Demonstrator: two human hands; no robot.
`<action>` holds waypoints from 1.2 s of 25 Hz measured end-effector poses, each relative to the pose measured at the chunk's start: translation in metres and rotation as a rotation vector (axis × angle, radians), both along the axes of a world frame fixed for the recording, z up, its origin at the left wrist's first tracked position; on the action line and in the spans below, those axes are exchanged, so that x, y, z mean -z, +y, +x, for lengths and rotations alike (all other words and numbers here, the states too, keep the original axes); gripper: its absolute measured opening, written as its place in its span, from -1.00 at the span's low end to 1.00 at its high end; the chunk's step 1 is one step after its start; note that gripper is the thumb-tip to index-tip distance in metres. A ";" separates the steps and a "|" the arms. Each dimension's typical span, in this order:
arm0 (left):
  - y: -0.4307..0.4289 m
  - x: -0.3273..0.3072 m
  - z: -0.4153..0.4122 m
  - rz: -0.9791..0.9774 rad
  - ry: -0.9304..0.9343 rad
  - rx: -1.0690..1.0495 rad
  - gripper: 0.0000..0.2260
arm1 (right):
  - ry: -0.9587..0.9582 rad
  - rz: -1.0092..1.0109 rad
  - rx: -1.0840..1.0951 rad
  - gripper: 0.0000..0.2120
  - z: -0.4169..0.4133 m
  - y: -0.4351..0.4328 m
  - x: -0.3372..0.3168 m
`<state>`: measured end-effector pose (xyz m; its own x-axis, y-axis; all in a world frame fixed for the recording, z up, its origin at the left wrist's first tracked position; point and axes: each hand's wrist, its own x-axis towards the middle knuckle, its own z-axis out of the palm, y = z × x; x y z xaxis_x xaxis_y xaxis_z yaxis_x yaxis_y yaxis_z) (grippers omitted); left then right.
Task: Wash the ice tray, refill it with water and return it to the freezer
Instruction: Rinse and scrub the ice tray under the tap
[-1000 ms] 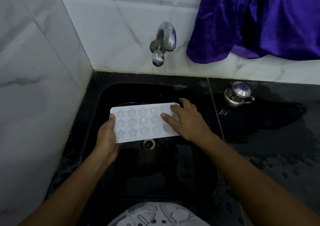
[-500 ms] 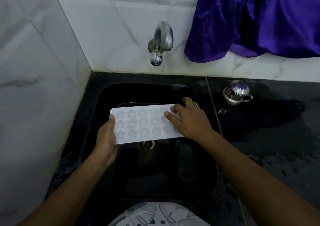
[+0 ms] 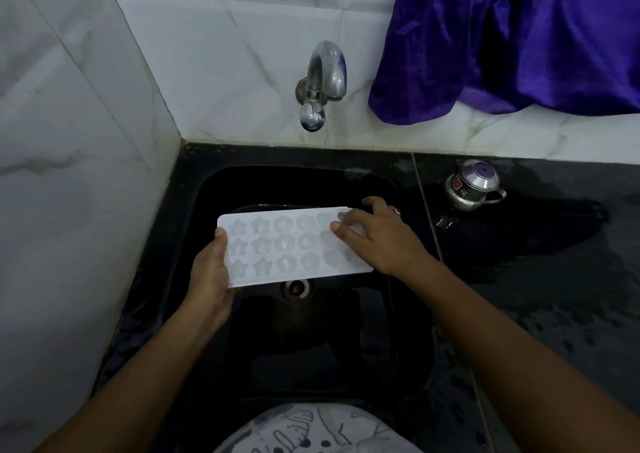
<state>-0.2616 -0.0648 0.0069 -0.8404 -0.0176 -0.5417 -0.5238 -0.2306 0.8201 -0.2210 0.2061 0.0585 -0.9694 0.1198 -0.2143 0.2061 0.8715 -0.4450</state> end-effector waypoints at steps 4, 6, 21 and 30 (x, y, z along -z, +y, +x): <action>0.003 0.000 0.001 0.011 -0.001 0.011 -0.61 | 0.056 0.148 -0.063 -0.40 0.000 -0.007 0.003; 0.002 -0.001 -0.001 0.012 0.002 0.002 -0.61 | 0.019 0.012 -0.027 -0.41 -0.001 -0.005 0.003; 0.008 0.000 -0.006 0.020 0.022 0.005 -0.62 | 0.057 0.087 -0.039 -0.41 -0.002 0.001 -0.001; 0.007 0.000 -0.003 0.017 0.016 0.012 -0.60 | 0.067 0.114 -0.035 -0.44 -0.002 0.003 0.004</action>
<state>-0.2641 -0.0582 0.0067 -0.8488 0.0015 -0.5287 -0.5138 -0.2381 0.8242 -0.2227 0.2090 0.0541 -0.9852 0.1050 -0.1357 0.1473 0.9233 -0.3547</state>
